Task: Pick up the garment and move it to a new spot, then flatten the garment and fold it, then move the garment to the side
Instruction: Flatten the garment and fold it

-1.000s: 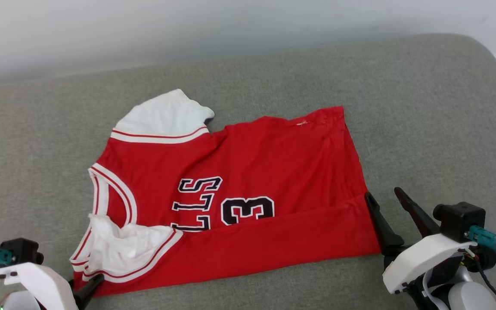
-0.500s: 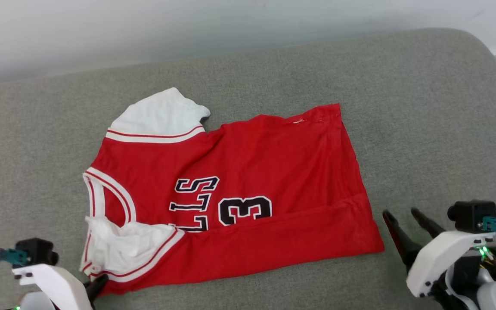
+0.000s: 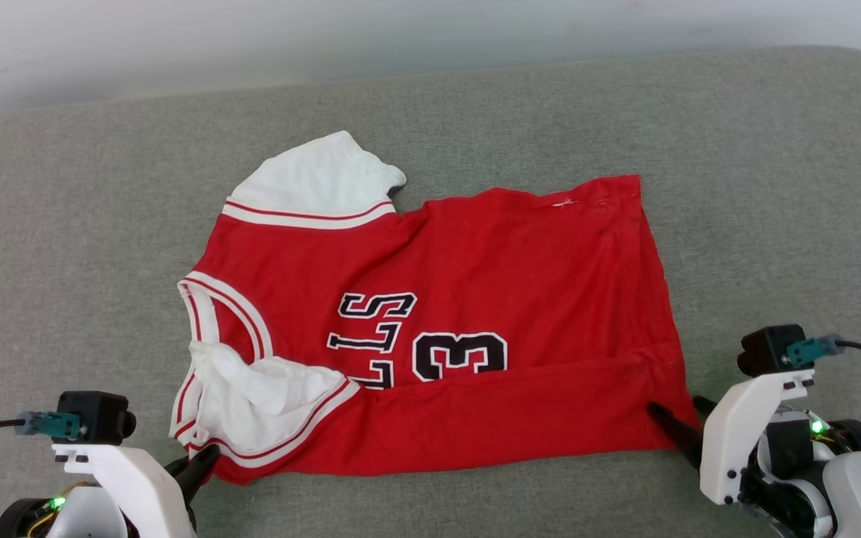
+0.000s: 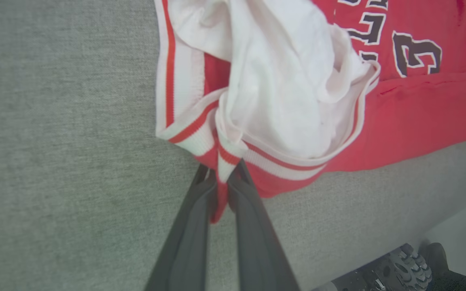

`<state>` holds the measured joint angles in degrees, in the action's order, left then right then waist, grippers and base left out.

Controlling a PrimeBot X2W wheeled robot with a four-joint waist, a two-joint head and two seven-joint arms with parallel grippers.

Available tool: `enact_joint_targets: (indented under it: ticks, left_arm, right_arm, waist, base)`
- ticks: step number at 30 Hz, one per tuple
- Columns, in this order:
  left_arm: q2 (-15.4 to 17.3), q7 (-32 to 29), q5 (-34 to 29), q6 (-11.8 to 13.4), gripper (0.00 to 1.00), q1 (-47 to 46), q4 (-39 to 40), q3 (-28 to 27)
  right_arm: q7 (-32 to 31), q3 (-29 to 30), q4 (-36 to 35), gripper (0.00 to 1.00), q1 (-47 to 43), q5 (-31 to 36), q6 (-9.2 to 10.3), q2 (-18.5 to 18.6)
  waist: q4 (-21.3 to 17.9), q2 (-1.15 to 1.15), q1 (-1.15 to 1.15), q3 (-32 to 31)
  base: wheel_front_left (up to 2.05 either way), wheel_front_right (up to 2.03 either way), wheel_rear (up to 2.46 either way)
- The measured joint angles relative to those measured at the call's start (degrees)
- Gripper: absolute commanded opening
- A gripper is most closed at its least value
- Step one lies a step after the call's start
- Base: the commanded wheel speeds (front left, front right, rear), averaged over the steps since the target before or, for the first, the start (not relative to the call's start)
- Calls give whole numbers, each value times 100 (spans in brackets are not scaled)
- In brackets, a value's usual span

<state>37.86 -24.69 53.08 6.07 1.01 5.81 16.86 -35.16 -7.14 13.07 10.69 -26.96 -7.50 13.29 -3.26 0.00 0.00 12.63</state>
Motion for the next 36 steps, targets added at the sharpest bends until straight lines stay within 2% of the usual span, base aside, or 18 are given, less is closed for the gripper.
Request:
enact_joint_targets:
  ticks: [2,3,4,5,18,32,36]
  left_arm:
    - [-8,19,-10,-1,0,-32,25,22]
    - [-11,26,-29,-1,0,-33,23,27]
    - [-15,47,-42,3,0,-33,14,29]
    - [-20,69,-43,4,0,-33,3,32]
    - [-196,148,126,108,0,186,-27,21]
    - [-135,73,420,560,0,1299,272,-130]
    - [-157,-11,517,552,0,1508,266,-34]
  right_arm:
    - [-109,-102,134,100,110,-21,1,11]
    - [-152,-138,189,89,149,-36,3,11]
    - [-197,-167,235,40,190,-63,12,13]
    - [-204,-194,267,0,216,-97,13,16]
    - [-178,-360,169,0,225,-140,8,101]
    - [-802,75,-545,0,-991,-200,0,199]
    - [-904,205,-631,0,-1317,-208,0,165]
  waist:
    - [52,0,0,41]
    - [75,0,0,57]
    - [92,0,0,68]
    - [104,0,0,75]
    - [111,0,0,-272]
    - [110,0,-1,-1253]
    - [135,0,0,-1311]
  base:
    - [0,0,0]
    - [0,0,0]
    - [0,0,0]
    - [0,0,0]
    - [0,0,0]
    - [0,0,0]
    - [0,0,0]
